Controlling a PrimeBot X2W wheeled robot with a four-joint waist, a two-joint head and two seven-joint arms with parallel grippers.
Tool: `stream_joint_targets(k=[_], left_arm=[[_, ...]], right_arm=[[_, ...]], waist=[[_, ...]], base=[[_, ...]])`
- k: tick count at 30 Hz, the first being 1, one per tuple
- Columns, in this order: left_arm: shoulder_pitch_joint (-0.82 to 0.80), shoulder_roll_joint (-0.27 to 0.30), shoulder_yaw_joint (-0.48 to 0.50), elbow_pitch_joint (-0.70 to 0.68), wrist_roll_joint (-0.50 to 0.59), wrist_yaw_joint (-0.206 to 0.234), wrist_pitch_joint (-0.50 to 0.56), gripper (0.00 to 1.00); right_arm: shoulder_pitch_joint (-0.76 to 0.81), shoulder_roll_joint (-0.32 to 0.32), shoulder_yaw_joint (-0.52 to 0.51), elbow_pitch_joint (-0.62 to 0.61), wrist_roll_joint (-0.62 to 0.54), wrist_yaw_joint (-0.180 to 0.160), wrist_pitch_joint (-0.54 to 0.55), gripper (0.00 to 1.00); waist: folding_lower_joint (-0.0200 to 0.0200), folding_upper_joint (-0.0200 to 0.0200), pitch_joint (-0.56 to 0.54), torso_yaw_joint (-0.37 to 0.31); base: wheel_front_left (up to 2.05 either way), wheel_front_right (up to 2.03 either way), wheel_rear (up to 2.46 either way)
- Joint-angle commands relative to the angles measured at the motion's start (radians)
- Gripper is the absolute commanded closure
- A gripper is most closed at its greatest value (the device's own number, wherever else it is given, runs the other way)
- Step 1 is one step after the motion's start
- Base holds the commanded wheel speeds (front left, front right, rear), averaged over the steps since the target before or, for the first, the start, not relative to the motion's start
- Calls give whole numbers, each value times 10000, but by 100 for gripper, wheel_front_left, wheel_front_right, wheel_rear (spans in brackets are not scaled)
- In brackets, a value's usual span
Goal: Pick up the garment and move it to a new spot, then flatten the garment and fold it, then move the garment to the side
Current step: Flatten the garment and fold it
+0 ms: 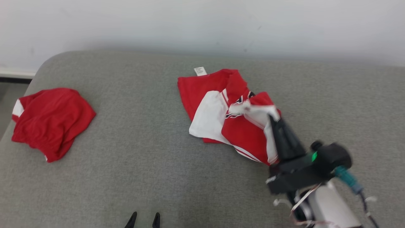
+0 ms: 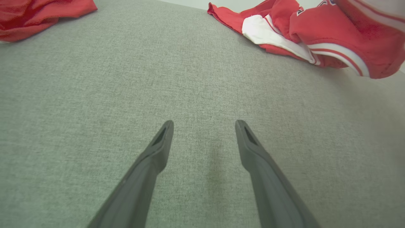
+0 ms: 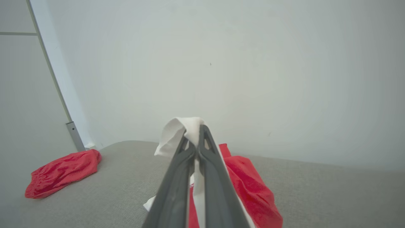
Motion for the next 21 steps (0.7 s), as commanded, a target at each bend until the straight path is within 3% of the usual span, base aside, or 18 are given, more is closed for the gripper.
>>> stream_joint_targets(k=[1, 6, 10, 21], left_arm=[[76, 9, 4, 23, 13, -60, -34, 0], [-46, 9, -55, -76, -24, -46, -34, 0], [-39, 9, -100, -94, -54, -55, -34, 0], [-333, 7, -167, -90, 96, -53, -34, 0]], right_arm=[[-153, -94, -107, -67, 62, -23, -5, 100], [-1084, -804, -1059, 53, 223, -22, -4, 100], [-1673, -1330, -1797, 857, 496, -23, -4, 100], [-3395, -2754, -2872, 2831, -219, -22, -6, 100]], waist=[[1, -1, -284, -332], [1, -1, -256, -376], [1, -1, -186, -269], [1, -1, 416, 202]], base=[[0, 0, 0], [0, 0, 0], [0, 0, 0], [0, 0, 0]])
